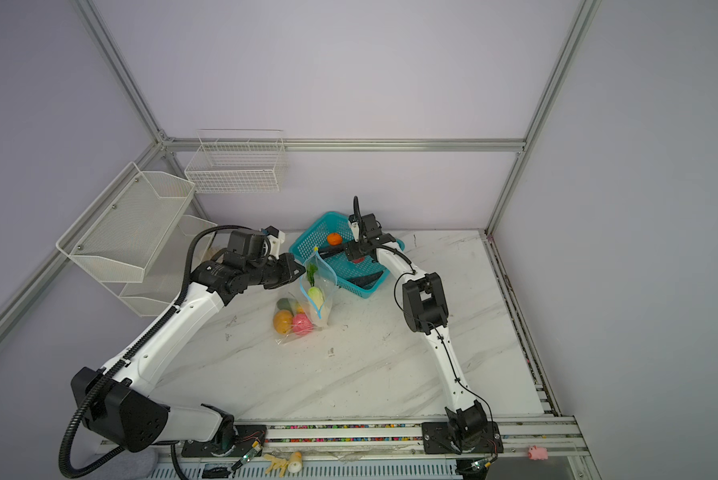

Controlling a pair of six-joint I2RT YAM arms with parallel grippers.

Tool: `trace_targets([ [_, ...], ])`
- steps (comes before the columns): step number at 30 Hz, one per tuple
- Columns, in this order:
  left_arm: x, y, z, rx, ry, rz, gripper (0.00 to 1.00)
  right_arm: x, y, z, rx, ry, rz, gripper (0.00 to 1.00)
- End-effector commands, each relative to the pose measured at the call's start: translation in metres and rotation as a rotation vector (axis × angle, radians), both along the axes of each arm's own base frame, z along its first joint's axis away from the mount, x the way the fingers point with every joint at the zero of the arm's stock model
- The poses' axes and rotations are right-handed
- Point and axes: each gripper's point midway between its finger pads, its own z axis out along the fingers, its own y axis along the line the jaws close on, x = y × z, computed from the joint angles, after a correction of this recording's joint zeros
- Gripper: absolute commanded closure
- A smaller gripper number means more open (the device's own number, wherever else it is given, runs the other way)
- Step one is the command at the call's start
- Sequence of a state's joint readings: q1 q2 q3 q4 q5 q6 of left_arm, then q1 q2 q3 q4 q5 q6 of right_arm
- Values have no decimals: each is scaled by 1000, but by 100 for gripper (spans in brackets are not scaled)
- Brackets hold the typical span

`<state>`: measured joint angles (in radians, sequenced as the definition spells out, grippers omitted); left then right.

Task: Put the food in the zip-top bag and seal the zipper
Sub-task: 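Lower the right gripper onto the red pepper and close on it, then lift the red pepper out of the basket toward the bag with the right gripper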

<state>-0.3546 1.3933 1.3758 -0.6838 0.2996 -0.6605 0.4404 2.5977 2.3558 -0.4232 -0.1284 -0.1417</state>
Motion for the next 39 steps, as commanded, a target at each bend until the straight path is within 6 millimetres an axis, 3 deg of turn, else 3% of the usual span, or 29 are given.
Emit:
trace_targets([
  [1, 1, -1, -9, -1, -4, -17, 100, -1, 6, -5, -8, 14, 28, 12],
  [5, 1, -1, -9, -3, -4, -15, 100, 2, 9, -11, 3, 15, 30, 14],
  [16, 0, 1, -9, 0, -7, -9, 100, 2, 16, -13, 41, 26, 47, 39],
  [24, -1, 1, -8, -2, -10, -9, 100, 2, 16, -11, 55, 32, 29, 48],
  [39, 2, 0, -6, -1, -15, -10, 100, 1, 5, 31, 74, -9, -41, 57],
])
